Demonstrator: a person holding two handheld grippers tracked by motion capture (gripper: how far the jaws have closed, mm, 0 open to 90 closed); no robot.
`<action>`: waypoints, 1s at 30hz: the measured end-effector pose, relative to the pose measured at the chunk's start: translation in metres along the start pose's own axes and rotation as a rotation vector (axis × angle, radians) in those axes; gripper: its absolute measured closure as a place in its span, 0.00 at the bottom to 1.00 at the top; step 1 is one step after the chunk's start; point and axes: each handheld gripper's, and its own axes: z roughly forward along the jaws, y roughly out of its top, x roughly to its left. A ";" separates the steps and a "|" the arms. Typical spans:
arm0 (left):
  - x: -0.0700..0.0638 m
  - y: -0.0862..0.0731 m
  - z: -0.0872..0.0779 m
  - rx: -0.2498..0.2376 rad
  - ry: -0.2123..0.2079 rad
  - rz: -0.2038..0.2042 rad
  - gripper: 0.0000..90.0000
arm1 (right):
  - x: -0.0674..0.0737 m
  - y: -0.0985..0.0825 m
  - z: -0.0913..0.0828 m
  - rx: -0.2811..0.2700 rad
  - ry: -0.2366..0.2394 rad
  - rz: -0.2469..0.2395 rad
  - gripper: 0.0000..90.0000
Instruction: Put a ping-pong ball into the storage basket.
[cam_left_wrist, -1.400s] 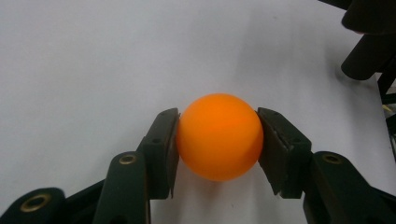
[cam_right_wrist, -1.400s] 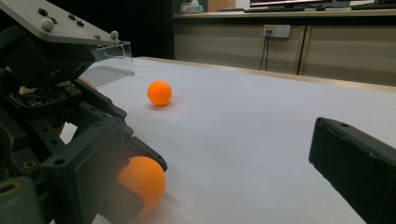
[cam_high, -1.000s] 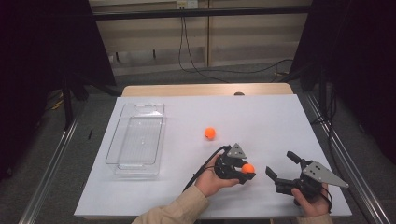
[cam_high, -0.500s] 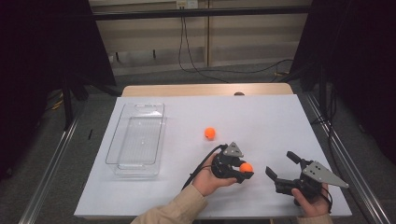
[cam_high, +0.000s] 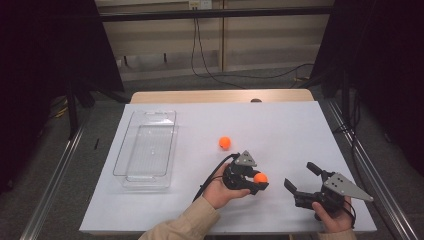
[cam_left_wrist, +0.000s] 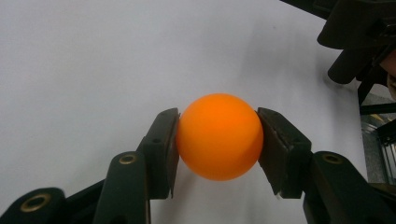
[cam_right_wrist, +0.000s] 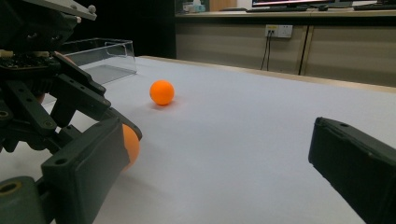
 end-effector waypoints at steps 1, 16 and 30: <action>0.001 0.000 -0.001 -0.001 0.000 0.001 0.56 | 0.000 0.000 0.000 0.000 0.001 0.000 0.04; 0.005 -0.001 -0.009 -0.006 0.002 -0.020 0.56 | 0.000 0.000 0.000 -0.001 0.003 -0.003 0.04; 0.012 0.000 -0.020 -0.019 0.015 -0.040 0.56 | 0.001 0.000 0.000 -0.002 0.004 -0.003 0.04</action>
